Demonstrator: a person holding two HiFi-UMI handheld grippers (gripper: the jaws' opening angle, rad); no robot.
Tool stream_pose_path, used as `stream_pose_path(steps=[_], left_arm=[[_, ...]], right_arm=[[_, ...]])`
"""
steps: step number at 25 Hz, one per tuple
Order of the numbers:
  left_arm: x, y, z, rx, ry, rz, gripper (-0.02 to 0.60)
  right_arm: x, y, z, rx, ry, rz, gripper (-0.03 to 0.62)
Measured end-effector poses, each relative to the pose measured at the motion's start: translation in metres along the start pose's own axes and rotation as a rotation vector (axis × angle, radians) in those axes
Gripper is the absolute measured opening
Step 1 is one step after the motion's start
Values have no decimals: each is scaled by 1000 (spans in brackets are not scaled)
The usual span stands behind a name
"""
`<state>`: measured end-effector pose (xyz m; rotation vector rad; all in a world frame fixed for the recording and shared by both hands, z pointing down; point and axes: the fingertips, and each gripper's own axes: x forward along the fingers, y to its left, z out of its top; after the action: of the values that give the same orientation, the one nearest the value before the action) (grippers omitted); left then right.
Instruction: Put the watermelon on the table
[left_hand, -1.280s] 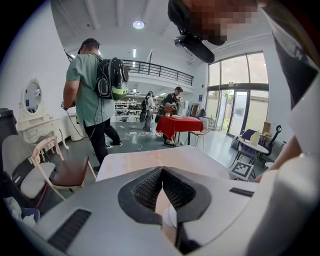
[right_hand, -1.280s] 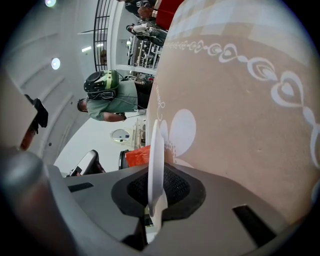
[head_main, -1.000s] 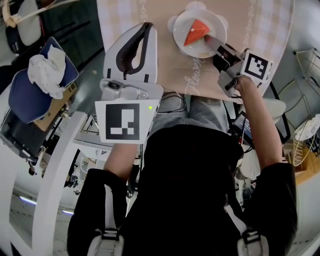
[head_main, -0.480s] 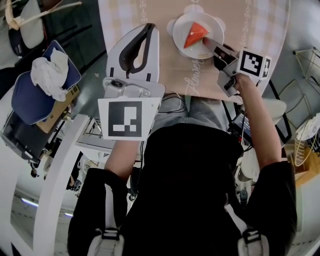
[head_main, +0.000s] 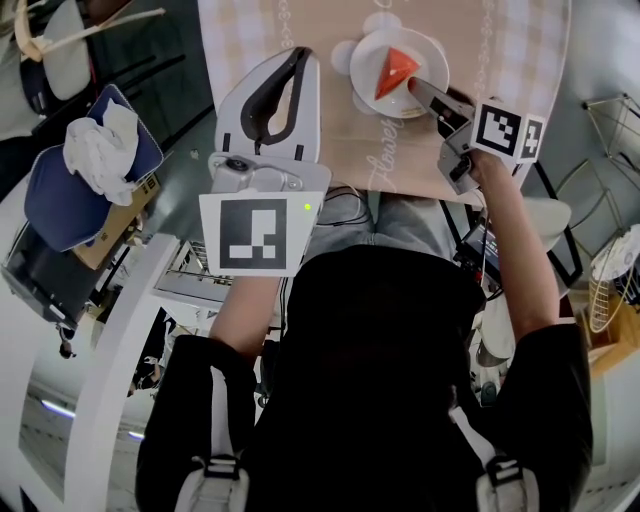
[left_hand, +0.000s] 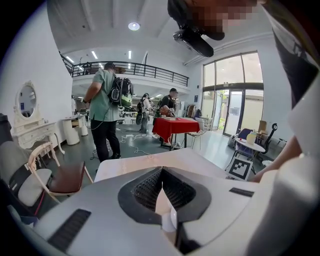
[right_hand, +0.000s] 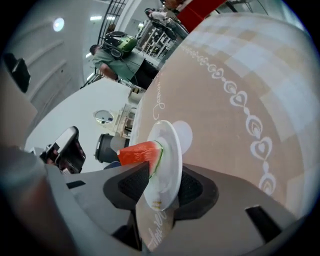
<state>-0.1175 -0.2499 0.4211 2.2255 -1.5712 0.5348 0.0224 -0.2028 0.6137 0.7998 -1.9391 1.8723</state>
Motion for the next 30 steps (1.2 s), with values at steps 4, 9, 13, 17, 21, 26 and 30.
stream_pose_path(steps=[4,9,13,17,21,26,30], left_arm=[[-6,1,2,5,-5,6,11],[-10,2,5,10,-15,7,11],[-16,0,6,20,-14,6,11],[-22,-3,9,27,-19,7,11],[-26,-7,15,37,-31,8,11],[-25,-14,18,48,-34,2,11],[-27,-23,23,64,-37,-9,11]], right_arm=[[-6,-4,3,-68,-27,-43,165],[-14,-7,7,-98,-48,-87,184],[-23,-10,7,-116,-63,-111,185],[-30,-10,7,-127,-63,-123,187],[-34,-9,5,-117,-60,-117,186],[-44,-12,8,-133,-74,-131,186],[-59,5,18,-170,-114,-110,183]])
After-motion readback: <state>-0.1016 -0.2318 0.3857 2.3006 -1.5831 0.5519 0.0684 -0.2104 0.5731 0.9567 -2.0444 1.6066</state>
